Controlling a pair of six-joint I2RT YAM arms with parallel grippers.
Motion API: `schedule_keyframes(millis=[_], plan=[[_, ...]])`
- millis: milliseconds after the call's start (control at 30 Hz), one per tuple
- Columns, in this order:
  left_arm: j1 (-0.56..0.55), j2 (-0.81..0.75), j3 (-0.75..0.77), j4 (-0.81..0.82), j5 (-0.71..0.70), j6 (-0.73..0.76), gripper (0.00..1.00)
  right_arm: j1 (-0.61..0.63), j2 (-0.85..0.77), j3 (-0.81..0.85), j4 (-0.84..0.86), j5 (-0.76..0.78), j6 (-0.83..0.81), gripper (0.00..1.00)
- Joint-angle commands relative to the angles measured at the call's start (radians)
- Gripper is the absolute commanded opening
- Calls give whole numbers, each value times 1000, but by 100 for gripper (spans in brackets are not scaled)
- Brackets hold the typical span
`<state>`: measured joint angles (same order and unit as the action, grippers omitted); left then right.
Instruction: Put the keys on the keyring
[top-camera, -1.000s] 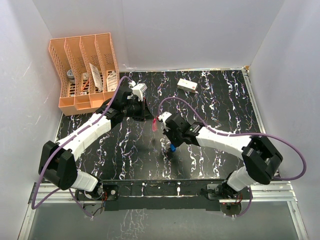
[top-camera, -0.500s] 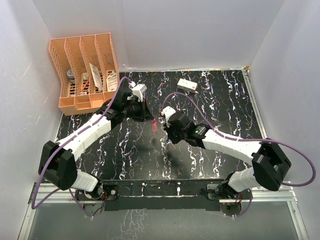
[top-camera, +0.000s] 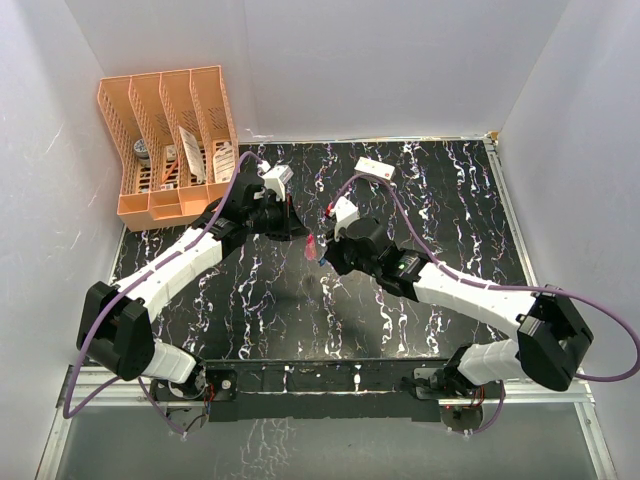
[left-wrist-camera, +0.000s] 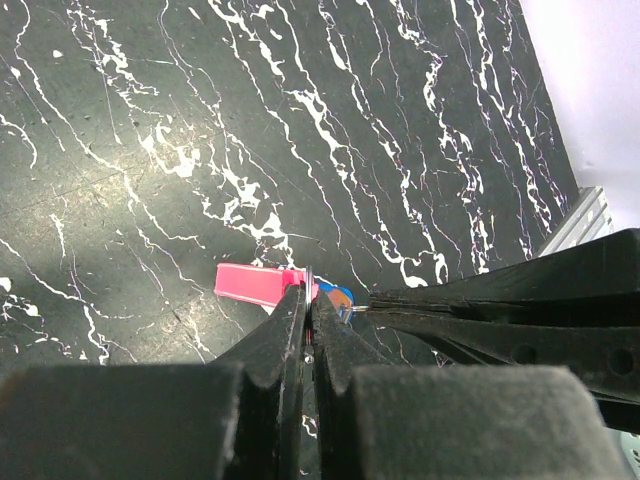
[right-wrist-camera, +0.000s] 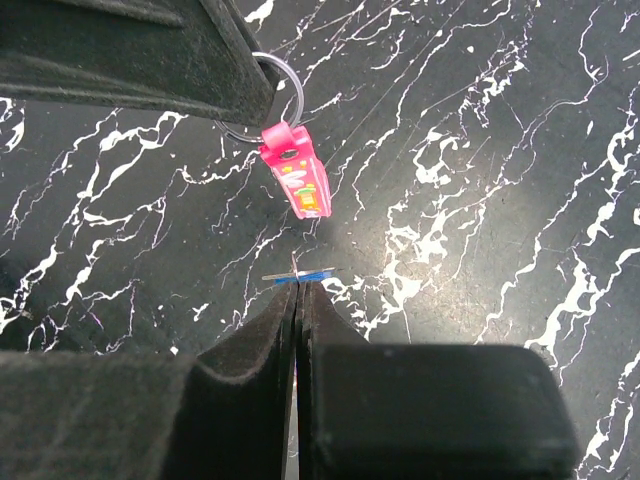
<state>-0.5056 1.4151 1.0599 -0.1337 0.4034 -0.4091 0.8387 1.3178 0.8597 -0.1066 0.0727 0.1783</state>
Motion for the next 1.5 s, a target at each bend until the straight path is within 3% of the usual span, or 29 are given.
schedule_keyframes(millis=[0, 367, 900, 1467], plan=[[6, -42, -12, 5, -2, -13, 0, 5, 6, 67, 88, -8, 39, 0], [0, -89, -32, 22, -73, -26, 0, 5, 35, 121, 130, -39, 119, 0], [-89, -108, -46, 68, -343, -82, 0, 0, 65, 168, 148, -59, 169, 0], [-132, -136, -61, 80, -400, -63, 0, -31, 69, 185, 143, -96, 191, 0]])
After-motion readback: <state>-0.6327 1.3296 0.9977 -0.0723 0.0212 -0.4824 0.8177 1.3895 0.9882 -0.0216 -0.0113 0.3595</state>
